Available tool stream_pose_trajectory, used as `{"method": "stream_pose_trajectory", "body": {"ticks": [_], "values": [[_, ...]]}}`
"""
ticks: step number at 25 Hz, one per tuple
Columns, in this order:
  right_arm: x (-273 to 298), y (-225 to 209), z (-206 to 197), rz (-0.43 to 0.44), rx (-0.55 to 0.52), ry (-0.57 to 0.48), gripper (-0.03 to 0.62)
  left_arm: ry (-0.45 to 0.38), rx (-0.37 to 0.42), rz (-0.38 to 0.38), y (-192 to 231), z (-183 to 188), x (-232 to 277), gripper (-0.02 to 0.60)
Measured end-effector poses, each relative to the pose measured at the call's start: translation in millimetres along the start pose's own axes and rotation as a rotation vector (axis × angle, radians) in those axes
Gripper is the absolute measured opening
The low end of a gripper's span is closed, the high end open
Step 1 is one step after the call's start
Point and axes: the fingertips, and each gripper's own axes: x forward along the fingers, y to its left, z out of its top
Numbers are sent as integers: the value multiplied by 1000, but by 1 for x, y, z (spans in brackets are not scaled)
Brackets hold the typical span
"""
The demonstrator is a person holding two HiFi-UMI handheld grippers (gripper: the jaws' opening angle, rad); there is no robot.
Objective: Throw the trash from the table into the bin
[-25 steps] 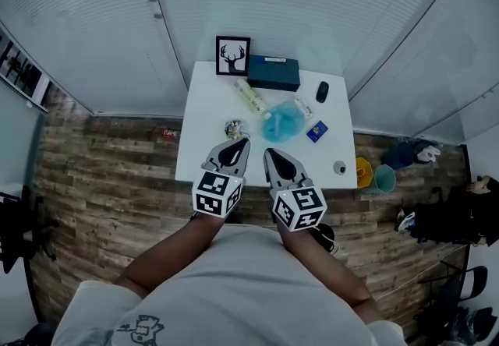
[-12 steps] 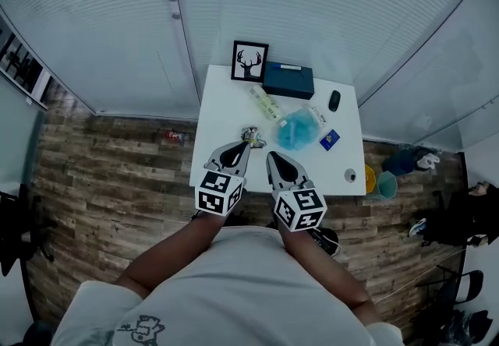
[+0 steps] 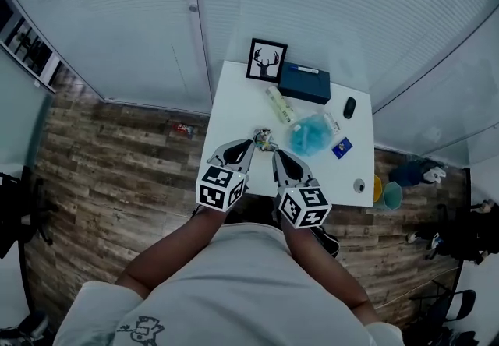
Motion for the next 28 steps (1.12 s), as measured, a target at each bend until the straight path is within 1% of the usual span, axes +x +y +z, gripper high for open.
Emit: {"method": "stream_pose_trajectory", "body": {"ticks": [2, 5, 9, 13, 17, 21, 28], "values": [[9, -7, -1, 8, 21, 9, 6, 14, -15, 8, 10, -2, 0, 6], [26, -13, 0, 40, 37, 22, 6, 9, -34, 42, 29, 0, -1, 6], [46, -25, -5, 69, 49, 64, 6, 8, -68, 63, 45, -1, 12, 6], [60, -38, -14, 95, 65, 109, 6, 24, -96, 64, 47, -2, 26, 6], [75, -53, -23, 106, 65, 147, 8, 40, -98, 57, 47, -2, 44, 6], [84, -72, -42, 107, 102, 195, 48, 77, -123, 71, 50, -16, 63, 8], [108, -99, -80, 131, 135, 299, 64, 144, -158, 102, 61, -46, 92, 7]]}}
